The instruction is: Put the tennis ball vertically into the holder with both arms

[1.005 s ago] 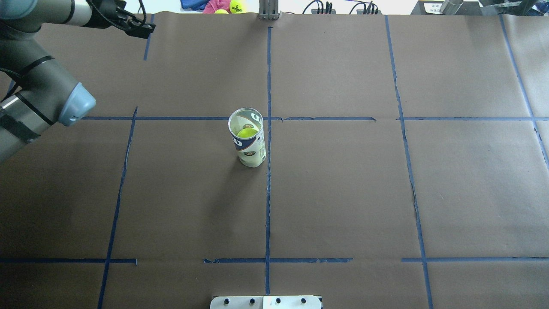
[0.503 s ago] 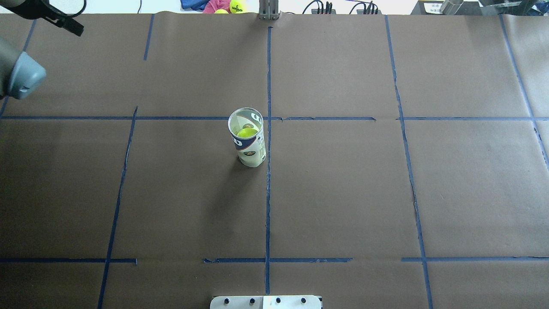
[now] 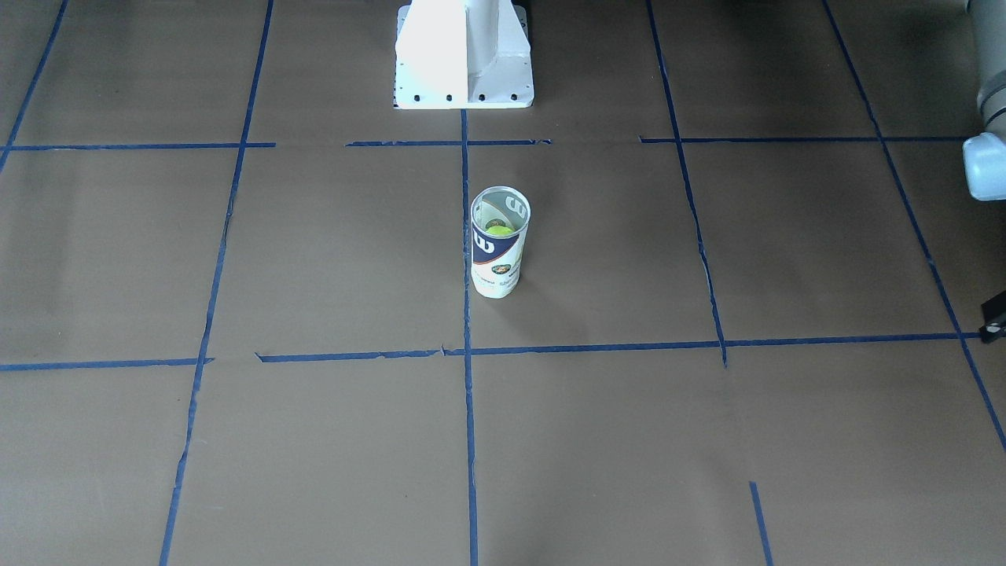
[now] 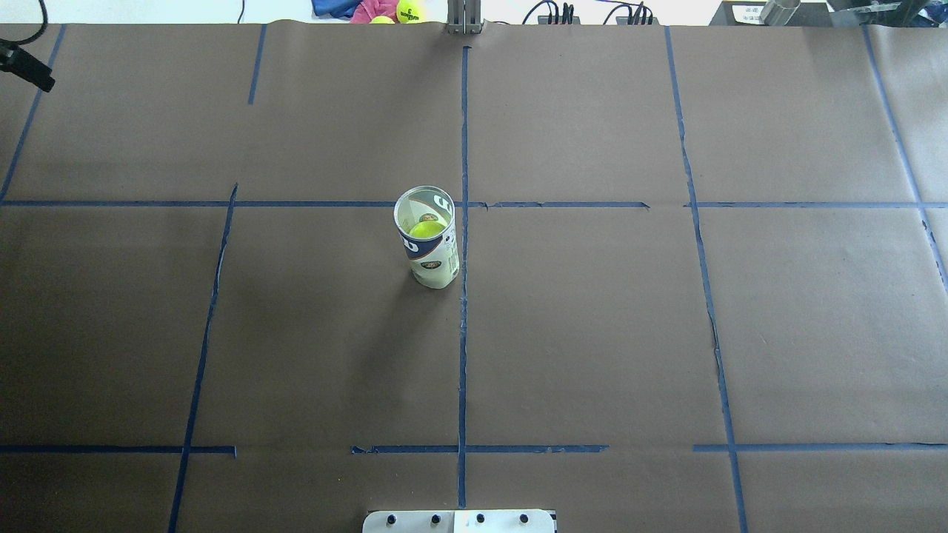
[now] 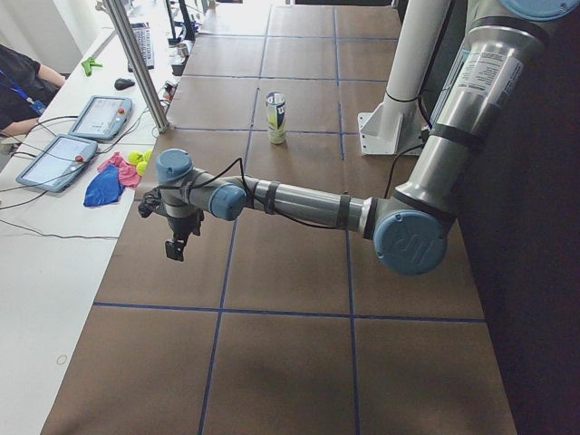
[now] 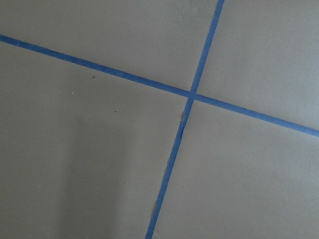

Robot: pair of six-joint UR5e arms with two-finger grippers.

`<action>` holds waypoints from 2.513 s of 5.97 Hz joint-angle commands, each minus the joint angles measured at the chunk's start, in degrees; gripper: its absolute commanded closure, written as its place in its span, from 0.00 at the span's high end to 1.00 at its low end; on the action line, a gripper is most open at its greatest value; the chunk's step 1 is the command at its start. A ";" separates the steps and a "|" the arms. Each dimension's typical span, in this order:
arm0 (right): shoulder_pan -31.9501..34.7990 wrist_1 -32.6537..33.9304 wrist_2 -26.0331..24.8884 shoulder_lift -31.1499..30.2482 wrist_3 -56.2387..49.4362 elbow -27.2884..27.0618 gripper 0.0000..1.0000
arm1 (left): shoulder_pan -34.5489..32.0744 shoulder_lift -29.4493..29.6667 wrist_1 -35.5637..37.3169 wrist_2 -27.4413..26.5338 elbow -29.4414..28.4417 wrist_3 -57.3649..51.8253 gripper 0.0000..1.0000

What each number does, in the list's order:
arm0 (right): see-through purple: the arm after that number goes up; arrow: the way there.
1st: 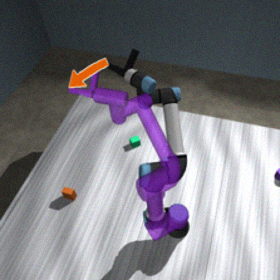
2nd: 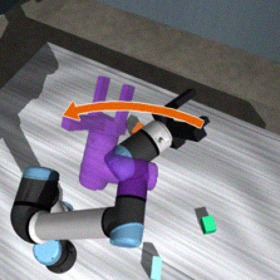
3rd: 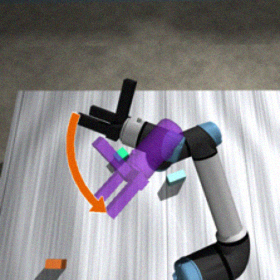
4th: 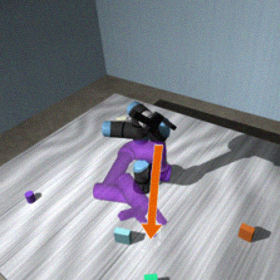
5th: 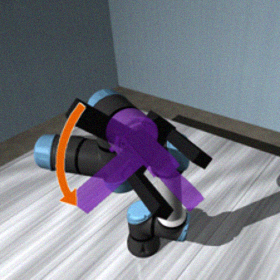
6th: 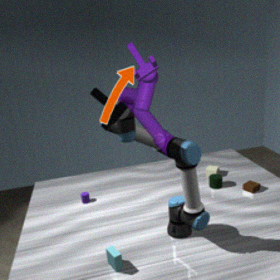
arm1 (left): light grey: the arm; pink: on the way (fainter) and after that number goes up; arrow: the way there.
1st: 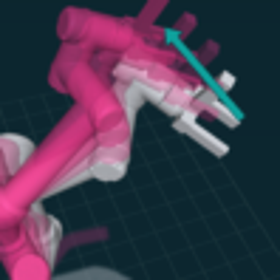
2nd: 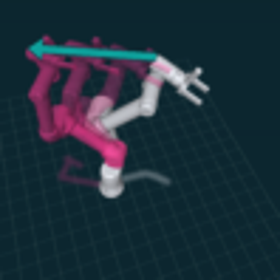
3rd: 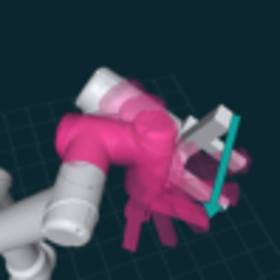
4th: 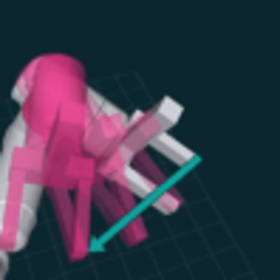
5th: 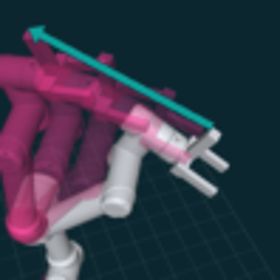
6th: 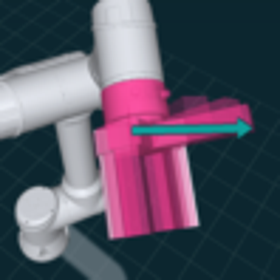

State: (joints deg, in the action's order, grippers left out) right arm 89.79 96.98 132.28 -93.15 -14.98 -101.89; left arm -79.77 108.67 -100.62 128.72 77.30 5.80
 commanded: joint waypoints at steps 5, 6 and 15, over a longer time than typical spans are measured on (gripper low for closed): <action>-0.05 0.83 -2.90 -1.77 0.13 -0.51 1.00 | -4.16 -23.21 11.49 3.37 19.08 -7.68 1.00; 0.03 0.40 -2.90 -1.94 0.04 0.02 1.00 | -4.07 -23.15 11.76 4.68 17.55 -7.39 1.00; -0.14 0.14 -2.99 -2.12 0.04 -0.07 1.00 | -4.95 -22.71 10.88 6.37 18.42 -7.30 1.00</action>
State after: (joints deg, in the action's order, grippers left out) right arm 89.65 97.12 129.29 -95.27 -14.94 -101.88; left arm -84.75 85.96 -89.74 135.11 95.71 -1.49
